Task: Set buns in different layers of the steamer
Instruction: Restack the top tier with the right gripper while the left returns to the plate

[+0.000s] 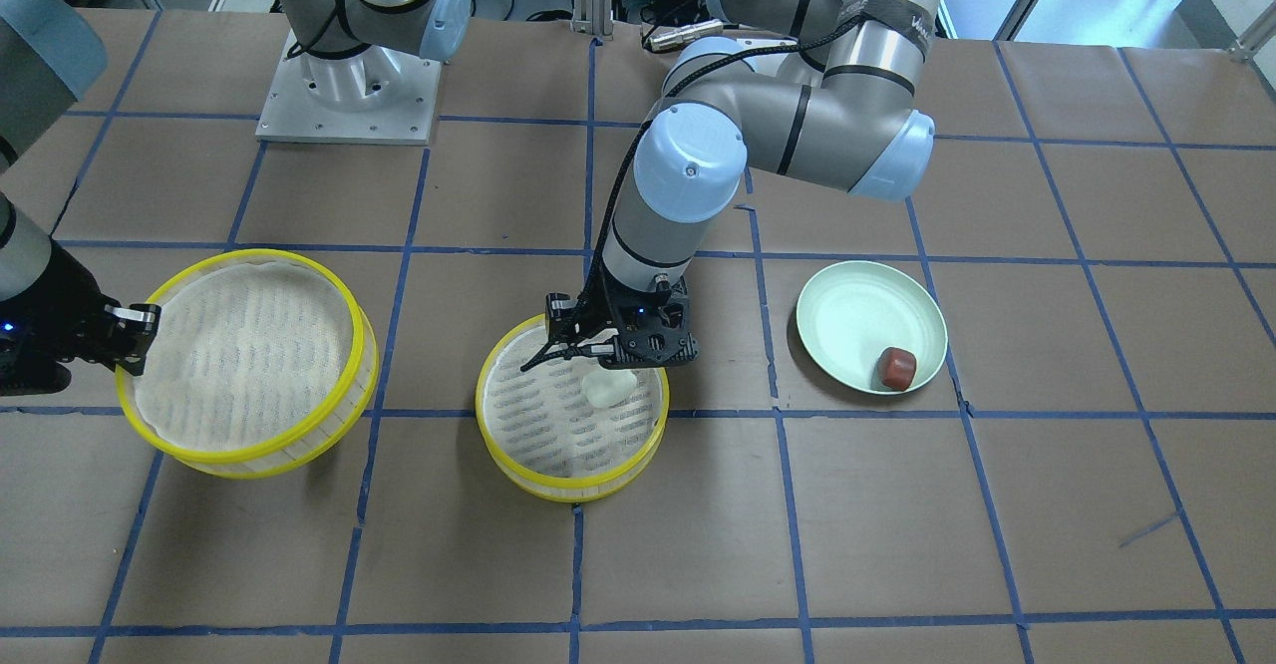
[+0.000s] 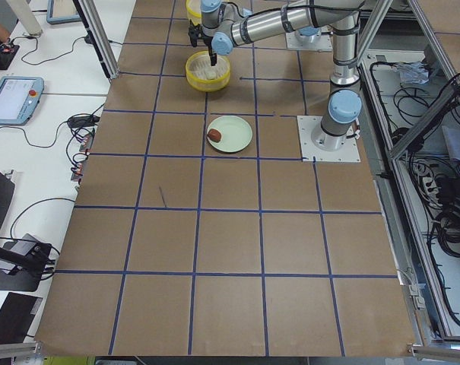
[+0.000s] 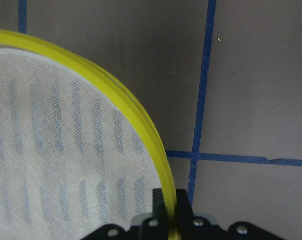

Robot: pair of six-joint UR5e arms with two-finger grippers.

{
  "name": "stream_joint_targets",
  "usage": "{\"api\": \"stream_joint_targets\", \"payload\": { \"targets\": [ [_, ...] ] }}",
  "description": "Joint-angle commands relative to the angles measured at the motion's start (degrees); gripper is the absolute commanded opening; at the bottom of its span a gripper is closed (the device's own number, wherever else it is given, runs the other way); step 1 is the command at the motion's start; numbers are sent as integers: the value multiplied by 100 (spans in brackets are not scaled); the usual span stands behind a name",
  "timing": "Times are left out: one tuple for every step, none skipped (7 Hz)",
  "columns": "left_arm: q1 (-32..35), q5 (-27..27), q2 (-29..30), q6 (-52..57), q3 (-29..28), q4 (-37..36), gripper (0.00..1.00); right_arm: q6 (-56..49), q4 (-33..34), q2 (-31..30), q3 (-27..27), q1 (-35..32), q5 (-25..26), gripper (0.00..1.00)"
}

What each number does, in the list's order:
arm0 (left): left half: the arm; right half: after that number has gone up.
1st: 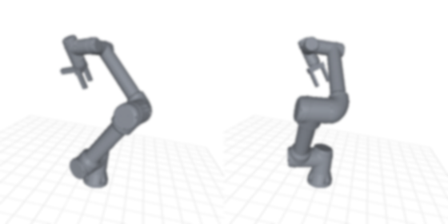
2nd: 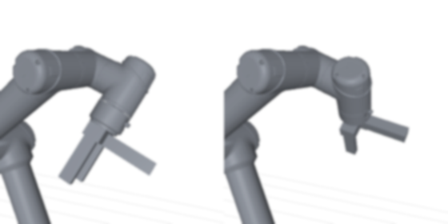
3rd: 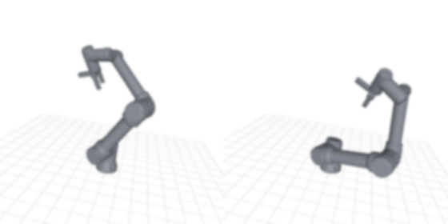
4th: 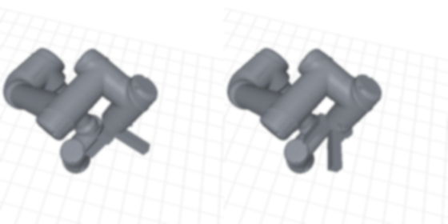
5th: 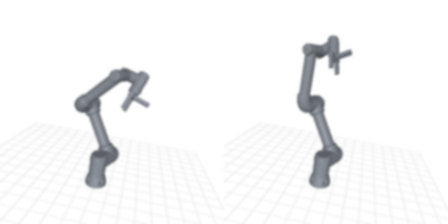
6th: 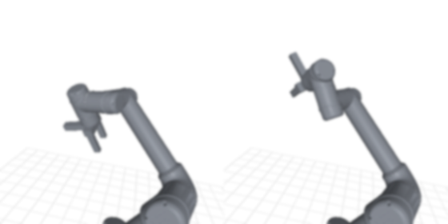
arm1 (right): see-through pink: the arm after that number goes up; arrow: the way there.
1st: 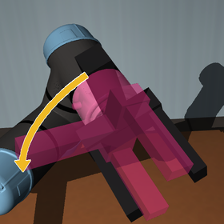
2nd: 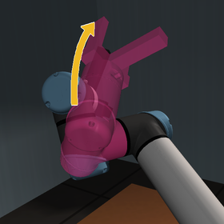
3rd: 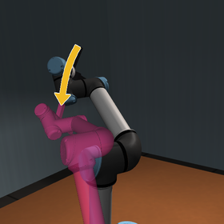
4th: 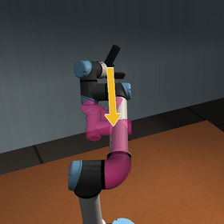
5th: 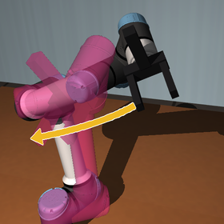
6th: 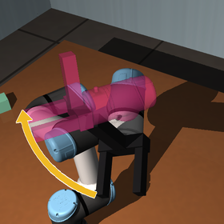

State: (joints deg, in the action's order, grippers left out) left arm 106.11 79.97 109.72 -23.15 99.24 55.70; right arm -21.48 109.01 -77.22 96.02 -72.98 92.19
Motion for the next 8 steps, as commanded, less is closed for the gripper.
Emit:
{"api": "stream_joint_targets", "payload": {
  "targets": [
    [-1060,701,-257,1945,112,394,100,940,-2,-47,-40,-696,-26,6],
    [-1562,791,-554,2763,165,955,100,1910,59,-47,-49,-1275,-26,6],
    [-1828,1645,-679,3563,227,1308,100,2772,112,-4,-57,-1776,-78,6],
    [-1883,2367,-671,3815,497,1329,100,3616,399,58,-66,-2234,-366,6],
    [-1892,2374,-645,3748,822,1234,100,3903,724,258,-40,-2587,-377,6],
    [-1893,2383,-584,3669,990,1172,100,4045,753,374,-31,-2851,-369,6],
    [-1901,2478,-540,3677,1122,1171,100,3960,745,479,-31,-2854,-342,6],
    [-1910,2584,-409,3677,1115,1119,100,4020,658,498,30,-2862,-351,6]
  ]
}}
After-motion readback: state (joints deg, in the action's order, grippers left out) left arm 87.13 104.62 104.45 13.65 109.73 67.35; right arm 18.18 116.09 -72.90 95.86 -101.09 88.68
